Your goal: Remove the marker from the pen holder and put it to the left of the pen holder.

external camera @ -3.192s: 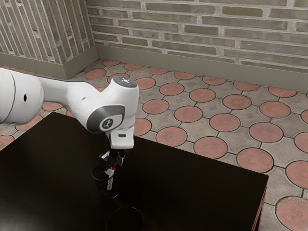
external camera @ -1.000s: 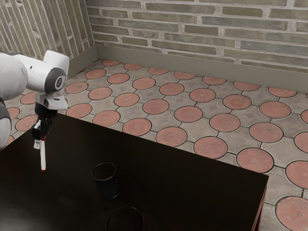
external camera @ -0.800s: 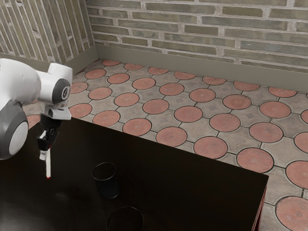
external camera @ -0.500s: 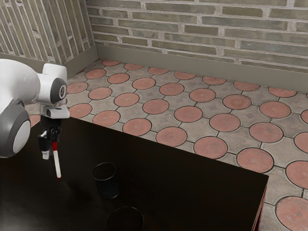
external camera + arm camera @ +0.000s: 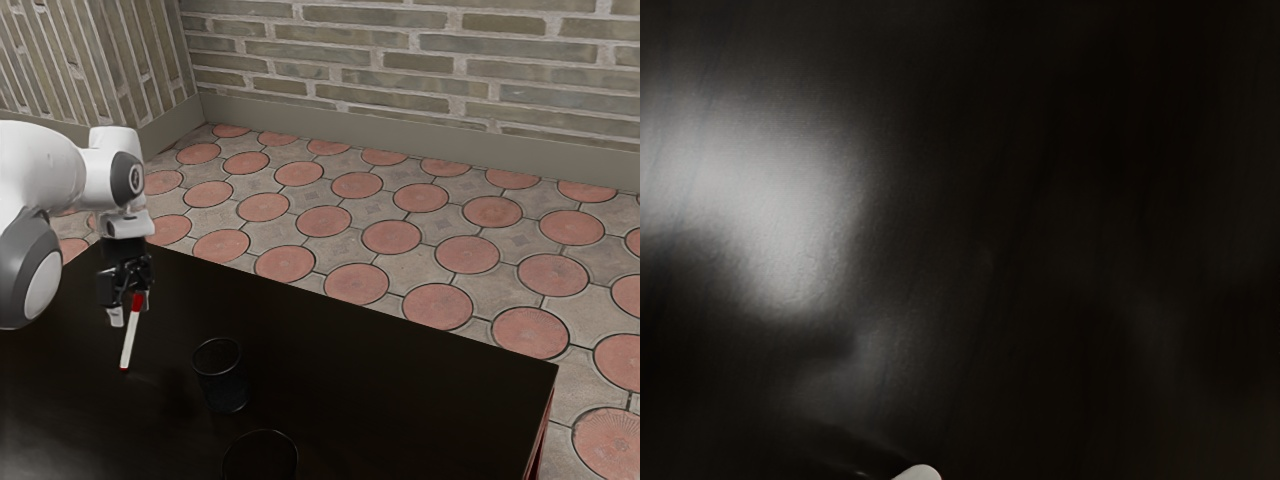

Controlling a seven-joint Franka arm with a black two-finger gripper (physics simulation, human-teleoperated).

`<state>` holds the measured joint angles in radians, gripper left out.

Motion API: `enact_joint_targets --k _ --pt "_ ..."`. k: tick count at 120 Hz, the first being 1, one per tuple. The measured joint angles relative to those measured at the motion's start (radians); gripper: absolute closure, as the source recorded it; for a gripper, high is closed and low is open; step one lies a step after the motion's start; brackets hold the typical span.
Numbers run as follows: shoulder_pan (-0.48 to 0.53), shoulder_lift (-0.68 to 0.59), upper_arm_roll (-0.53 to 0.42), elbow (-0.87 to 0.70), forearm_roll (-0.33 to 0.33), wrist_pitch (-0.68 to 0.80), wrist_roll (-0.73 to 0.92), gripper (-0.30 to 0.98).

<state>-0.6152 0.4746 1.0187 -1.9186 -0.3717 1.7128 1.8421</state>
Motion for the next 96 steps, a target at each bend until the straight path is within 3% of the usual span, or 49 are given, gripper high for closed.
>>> enact_joint_targets --k 31,43,49,58,65,69,76,81,87,96 --pt "-0.004 0.000 -0.081 0.087 -0.057 -0.025 0.087 0.01" --pt "-0.071 -0.021 -0.064 0.110 -0.051 -0.022 0.083 0.01" --pt "-0.189 -0.103 -0.026 0.118 0.001 -0.007 0.045 0.01" --pt "-0.400 -0.347 0.065 0.122 0.150 0.005 -0.099 0.00" --pt "-0.458 -0.455 0.083 0.176 0.269 -0.015 -0.248 0.00" --pt "-0.367 -0.481 -0.020 0.224 0.321 -0.033 -0.323 0.00" --pt "-0.006 -0.512 -0.386 0.269 0.380 -0.063 -0.446 0.00" --pt "0.193 -0.522 -0.571 0.280 0.405 -0.080 -0.535 0.00" --pt "0.314 -0.529 -0.664 0.279 0.410 -0.097 -0.631 0.00" --pt "0.416 -0.531 -0.700 0.278 0.393 -0.116 -0.755 0.00"
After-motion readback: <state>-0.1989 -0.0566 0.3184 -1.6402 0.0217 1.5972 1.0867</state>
